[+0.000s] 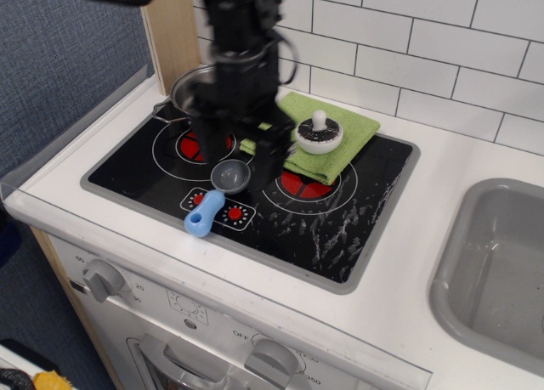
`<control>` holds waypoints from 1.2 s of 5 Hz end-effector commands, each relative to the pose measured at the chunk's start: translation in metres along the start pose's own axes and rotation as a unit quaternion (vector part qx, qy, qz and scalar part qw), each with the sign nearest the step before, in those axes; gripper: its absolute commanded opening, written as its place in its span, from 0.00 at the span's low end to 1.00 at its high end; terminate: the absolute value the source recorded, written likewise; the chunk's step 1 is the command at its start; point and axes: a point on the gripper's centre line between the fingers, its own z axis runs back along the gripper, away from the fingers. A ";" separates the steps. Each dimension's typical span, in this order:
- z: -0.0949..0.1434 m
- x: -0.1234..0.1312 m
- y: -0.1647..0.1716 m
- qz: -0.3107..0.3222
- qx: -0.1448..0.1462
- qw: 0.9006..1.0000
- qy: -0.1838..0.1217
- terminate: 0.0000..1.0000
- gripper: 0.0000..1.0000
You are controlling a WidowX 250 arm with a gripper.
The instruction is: Move the blue spoon to the bottom left of the stove top.
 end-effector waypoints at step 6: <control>-0.018 -0.023 0.015 -0.008 0.032 0.998 -0.044 0.00 0.00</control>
